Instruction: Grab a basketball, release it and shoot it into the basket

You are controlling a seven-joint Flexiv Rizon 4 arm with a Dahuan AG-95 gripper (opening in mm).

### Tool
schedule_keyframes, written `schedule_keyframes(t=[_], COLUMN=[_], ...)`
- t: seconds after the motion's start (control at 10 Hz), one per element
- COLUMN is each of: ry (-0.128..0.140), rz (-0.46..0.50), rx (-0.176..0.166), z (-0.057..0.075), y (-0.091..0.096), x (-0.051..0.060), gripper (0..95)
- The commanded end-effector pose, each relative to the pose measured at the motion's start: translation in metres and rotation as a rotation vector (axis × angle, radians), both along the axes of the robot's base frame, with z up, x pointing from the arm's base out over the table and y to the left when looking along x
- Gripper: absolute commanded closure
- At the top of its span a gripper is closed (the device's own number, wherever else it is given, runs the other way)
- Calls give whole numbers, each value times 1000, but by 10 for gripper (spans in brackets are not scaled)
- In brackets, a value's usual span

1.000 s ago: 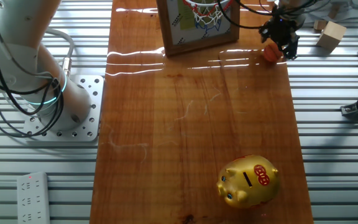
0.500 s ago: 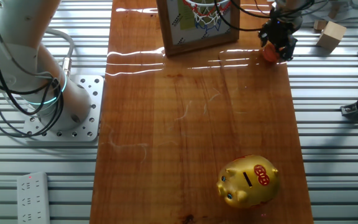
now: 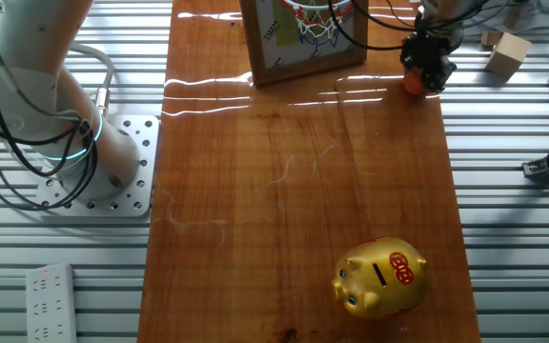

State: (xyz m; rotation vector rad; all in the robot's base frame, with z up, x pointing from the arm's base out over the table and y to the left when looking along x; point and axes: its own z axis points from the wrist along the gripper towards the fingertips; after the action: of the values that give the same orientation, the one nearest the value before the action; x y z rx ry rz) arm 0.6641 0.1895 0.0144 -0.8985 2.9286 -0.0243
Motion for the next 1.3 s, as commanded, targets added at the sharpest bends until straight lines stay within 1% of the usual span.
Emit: schedule_keyframes(t=[0.1,0.2,0.4,0.6,0.7,0.8,0.9,1.1,1.2,1.3], ry=[3,7,12,14,17,17,23,37,42,46], rz=[-15,-24,-51,-112,-133,-133,-210,-252,-276,-296], rx=[18,23,32,45,44,44,55,55,55,49], z=[5,16,45,77,87,87,114,143,160,173], y=[-1,-3,-9,-15,-18,-18,-25,-28,-28,-27], x=[0,-2,-6,-13,-16,-16,-19,-26,-31,-38], gripper=[950,950,950,950,950,950,950,950,950,950])
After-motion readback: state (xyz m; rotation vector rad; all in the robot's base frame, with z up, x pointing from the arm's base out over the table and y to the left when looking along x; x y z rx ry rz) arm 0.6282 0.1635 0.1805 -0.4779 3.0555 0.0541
